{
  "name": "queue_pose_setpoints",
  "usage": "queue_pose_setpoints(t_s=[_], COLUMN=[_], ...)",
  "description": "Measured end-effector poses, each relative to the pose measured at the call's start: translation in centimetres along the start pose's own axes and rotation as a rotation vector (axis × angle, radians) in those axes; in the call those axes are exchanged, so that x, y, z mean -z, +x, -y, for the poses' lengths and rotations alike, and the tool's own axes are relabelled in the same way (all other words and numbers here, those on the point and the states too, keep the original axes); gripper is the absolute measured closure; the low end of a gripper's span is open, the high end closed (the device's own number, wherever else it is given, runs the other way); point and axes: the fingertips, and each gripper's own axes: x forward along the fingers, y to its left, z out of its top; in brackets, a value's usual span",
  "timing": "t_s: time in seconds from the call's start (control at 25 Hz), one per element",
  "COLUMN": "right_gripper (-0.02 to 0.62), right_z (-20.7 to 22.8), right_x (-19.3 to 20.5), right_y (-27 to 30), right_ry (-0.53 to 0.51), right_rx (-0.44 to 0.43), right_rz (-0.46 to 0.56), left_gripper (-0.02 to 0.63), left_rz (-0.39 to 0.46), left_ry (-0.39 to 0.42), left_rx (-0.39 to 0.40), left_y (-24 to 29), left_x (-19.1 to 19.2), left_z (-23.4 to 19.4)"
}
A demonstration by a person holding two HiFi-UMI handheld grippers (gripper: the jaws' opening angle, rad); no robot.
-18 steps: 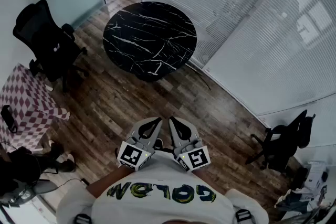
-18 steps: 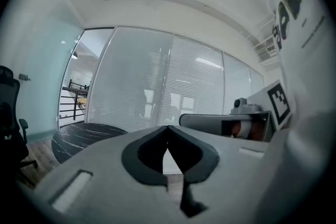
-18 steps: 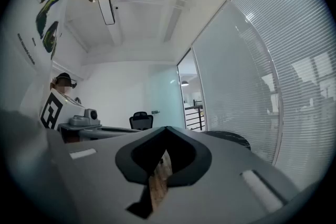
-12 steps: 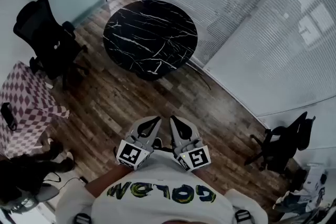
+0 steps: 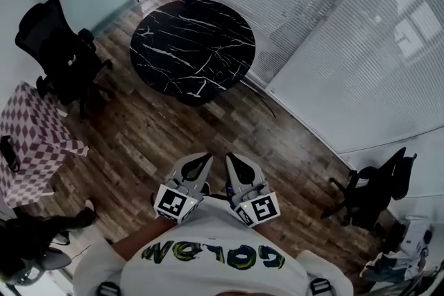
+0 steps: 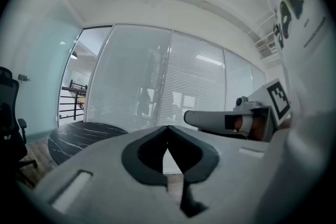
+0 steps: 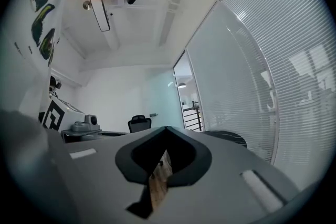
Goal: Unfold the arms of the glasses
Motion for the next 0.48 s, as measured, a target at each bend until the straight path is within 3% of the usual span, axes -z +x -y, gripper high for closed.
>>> queue_pose_setpoints(t_s=[0.48], right_gripper=[0.594], right_z=[4.8], right_x=[0.8], right_y=[-0.4], right_ry=[0.034], right_rx=[0.058], right_rz=[-0.006], left_gripper=[0.604], left_rz=[-0.034], left_ry=[-0.007], left_rx=[0.004], left_y=[2.9], left_x=[0.7], left_z=[0.5])
